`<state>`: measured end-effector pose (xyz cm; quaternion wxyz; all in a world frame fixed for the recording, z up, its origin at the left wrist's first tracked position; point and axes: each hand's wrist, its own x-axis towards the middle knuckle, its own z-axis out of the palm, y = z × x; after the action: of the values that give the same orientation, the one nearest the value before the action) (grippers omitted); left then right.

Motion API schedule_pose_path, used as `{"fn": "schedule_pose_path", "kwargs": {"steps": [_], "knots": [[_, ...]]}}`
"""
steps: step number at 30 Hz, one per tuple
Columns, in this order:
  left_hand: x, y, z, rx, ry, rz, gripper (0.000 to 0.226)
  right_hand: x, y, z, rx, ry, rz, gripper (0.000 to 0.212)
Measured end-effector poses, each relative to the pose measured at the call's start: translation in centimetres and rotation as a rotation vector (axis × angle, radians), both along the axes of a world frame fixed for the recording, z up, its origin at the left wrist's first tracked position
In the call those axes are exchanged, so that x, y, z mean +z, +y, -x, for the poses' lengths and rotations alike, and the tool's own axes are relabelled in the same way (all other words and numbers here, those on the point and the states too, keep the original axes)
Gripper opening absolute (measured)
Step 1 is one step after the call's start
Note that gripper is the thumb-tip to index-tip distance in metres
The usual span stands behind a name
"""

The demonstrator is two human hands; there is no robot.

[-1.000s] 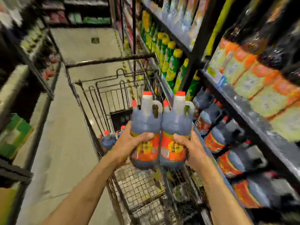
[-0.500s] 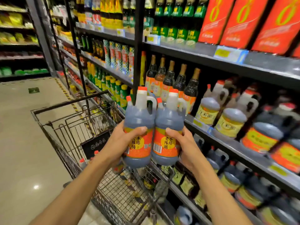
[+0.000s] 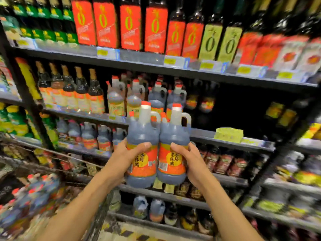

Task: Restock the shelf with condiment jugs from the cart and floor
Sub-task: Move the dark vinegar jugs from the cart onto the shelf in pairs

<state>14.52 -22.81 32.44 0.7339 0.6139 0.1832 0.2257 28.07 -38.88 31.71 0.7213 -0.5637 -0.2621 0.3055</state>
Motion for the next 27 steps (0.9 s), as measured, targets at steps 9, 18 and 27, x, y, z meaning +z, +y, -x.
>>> {"fn": "schedule_pose_path", "kwargs": {"steps": [9, 18, 27], "knots": [[0.4, -6.8, -13.6, -0.239, 0.021, 0.04, 0.07, 1.2, -10.0, -9.8, -0.205, 0.0, 0.055, 0.051], [0.5, -7.6, -26.2, -0.211, -0.006, 0.035, 0.064, 1.4, -10.6, -22.7, -0.181, -0.04, 0.076, 0.043], [1.6, -4.7, -31.9, -0.156, -0.043, -0.023, 0.07, 2.2, -7.6, -29.6, -0.143, -0.088, 0.071, 0.043]]}}
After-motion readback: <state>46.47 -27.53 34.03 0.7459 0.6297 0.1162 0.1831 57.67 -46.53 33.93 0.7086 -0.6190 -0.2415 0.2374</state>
